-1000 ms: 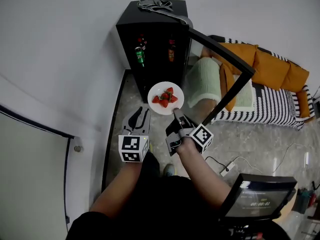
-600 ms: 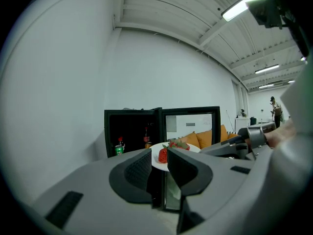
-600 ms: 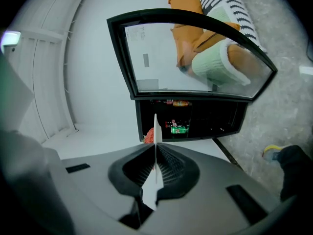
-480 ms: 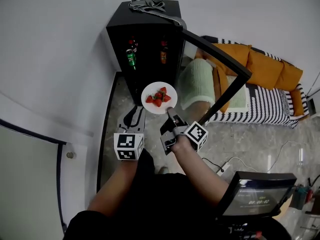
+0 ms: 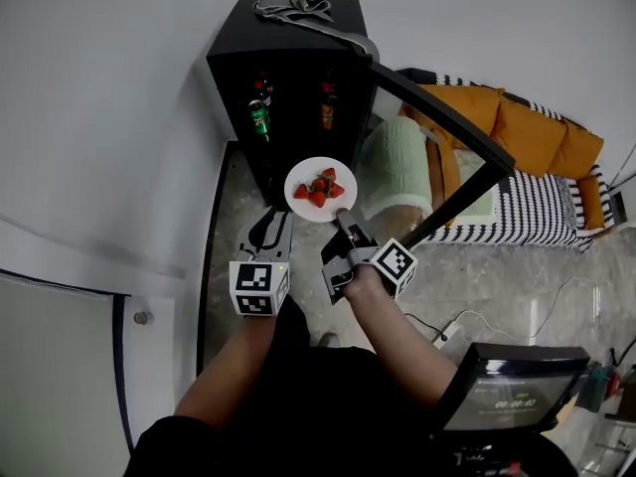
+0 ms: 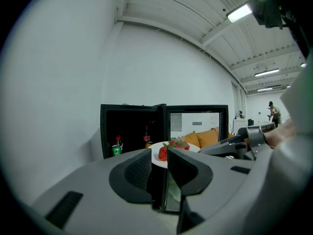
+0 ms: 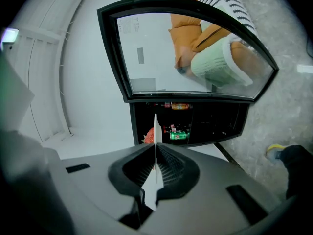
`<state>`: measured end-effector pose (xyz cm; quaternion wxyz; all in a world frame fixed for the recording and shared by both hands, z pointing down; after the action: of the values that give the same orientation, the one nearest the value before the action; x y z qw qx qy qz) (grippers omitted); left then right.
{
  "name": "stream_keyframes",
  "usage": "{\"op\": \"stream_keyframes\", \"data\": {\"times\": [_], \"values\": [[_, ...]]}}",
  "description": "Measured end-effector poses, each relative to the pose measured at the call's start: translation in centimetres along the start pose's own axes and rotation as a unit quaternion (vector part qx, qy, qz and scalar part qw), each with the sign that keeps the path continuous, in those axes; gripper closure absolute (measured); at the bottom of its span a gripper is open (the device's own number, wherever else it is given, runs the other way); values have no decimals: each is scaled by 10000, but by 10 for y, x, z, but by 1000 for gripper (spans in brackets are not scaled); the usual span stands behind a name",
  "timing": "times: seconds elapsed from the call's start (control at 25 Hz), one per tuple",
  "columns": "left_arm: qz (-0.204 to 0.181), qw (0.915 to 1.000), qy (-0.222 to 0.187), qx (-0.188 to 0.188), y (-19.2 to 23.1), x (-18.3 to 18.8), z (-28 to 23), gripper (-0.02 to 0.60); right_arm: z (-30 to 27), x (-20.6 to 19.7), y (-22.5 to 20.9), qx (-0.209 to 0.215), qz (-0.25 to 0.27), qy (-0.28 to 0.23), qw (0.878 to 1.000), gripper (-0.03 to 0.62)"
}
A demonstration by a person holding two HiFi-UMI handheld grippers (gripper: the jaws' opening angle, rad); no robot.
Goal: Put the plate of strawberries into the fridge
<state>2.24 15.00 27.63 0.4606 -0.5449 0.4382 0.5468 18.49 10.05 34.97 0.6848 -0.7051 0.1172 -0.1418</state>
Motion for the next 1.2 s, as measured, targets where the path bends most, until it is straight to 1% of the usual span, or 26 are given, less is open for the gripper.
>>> {"op": "stream_keyframes", "data": {"times": [0.16,0.4,0.6,0.76,1.04,1.2], "values": [[105,9998,158,-88,34,-17,-40,481,-49,-8,-10,-106,-13,-108,9999,579],[143,9994,209,-233,59,-15,-70,480,-83,-20,-15,-262,5,-154,9995,579],[217,9984,334,-396,84,-19,-96,481,-112,-32,-19,-389,-26,-262,9989,579],[287,9976,406,-488,109,-27,-118,480,-138,-40,-24,-494,-38,-411,9979,579],[356,9953,477,-762,154,-38,-152,481,-179,-61,-30,-622,-62,-726,9954,580],[406,9936,441,-959,172,-41,-166,481,-197,-72,-31,-589,-32,-901,9942,579]]}}
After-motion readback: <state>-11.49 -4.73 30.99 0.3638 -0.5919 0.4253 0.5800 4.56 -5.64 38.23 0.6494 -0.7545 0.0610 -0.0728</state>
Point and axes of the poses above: the fingertips, and each gripper's own axes: z backward along the fingers, y to its left, x out of its top, the point moved 5 cm from there along z, backward along the fingers, and after that the axes turned 15 degrees about -y, right-handed, at the moved point
